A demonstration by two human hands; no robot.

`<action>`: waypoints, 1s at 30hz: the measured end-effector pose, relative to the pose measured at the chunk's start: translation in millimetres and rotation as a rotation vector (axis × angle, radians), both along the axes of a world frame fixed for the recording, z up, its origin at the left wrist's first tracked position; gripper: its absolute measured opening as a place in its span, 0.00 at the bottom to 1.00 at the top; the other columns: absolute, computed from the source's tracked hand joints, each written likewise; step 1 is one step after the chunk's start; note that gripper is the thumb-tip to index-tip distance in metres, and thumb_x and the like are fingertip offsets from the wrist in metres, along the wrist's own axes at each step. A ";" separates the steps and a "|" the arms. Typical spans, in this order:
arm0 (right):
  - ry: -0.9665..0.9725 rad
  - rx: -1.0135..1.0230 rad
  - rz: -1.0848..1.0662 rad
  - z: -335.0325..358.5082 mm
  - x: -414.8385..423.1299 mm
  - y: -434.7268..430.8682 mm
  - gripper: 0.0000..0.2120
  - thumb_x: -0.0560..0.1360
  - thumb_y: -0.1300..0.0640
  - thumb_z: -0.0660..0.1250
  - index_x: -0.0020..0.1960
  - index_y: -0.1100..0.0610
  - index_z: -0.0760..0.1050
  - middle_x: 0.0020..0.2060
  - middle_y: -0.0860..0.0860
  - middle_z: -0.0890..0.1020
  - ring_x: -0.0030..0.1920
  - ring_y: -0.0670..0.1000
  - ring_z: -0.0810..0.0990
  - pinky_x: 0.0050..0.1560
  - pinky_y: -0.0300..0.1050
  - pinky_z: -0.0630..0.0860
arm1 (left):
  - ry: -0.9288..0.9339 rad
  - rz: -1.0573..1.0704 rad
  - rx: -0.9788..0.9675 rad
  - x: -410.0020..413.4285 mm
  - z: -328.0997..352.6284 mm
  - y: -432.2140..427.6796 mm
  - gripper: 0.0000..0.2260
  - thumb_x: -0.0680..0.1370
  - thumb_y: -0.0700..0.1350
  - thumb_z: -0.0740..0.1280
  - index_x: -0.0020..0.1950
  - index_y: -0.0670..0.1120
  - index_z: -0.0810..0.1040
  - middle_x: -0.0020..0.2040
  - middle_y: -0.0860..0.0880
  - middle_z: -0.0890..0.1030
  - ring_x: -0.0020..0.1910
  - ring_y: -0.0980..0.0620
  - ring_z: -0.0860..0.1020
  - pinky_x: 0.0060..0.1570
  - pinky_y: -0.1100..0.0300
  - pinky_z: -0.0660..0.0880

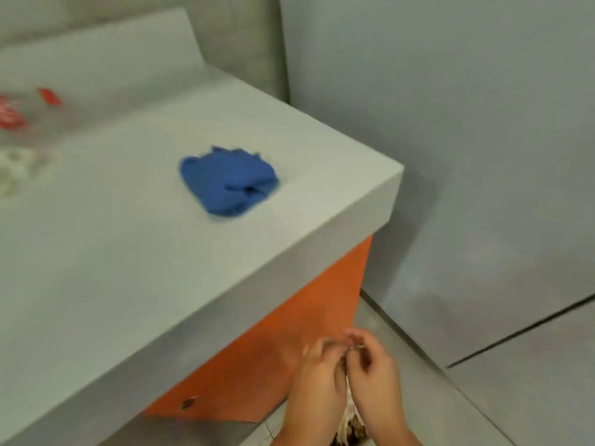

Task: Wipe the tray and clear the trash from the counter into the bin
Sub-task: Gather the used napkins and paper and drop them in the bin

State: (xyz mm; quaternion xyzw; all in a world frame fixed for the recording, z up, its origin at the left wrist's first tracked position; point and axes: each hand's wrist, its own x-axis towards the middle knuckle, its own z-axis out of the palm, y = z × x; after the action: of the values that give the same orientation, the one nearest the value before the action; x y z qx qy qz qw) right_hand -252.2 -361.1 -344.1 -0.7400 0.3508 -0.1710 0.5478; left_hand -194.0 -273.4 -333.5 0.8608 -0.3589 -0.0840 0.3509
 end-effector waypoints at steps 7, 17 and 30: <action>-0.443 0.000 0.195 210.3 45.4 59.0 0.11 0.70 0.56 0.64 0.49 0.44 0.78 0.39 0.45 0.82 0.39 0.48 0.81 0.41 0.39 0.78 | -0.144 0.059 -0.324 25.9 217.8 73.2 0.16 0.75 0.40 0.58 0.59 0.54 0.75 0.57 0.57 0.75 0.57 0.62 0.73 0.58 0.69 0.68; -0.372 -0.092 0.458 330.9 198.2 166.4 0.15 0.74 0.50 0.69 0.58 0.41 0.71 0.41 0.45 0.79 0.39 0.54 0.81 0.44 0.46 0.78 | -0.163 0.406 -0.360 174.2 333.5 230.6 0.11 0.77 0.43 0.65 0.57 0.55 0.77 0.53 0.59 0.77 0.51 0.61 0.76 0.50 0.64 0.75; 0.049 -0.520 0.682 283.1 358.1 246.8 0.37 0.69 0.41 0.72 0.73 0.45 0.60 0.67 0.51 0.66 0.65 0.51 0.70 0.59 0.44 0.71 | 0.135 0.703 -0.303 276.5 301.2 394.0 0.07 0.76 0.41 0.67 0.47 0.54 0.79 0.48 0.55 0.81 0.43 0.59 0.77 0.37 0.73 0.70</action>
State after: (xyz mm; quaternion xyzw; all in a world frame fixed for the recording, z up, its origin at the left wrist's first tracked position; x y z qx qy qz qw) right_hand 105.9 -114.3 -61.0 -0.9309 0.0444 -0.0452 0.3597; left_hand 82.5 120.6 -32.3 0.8623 -0.0266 0.0390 0.5041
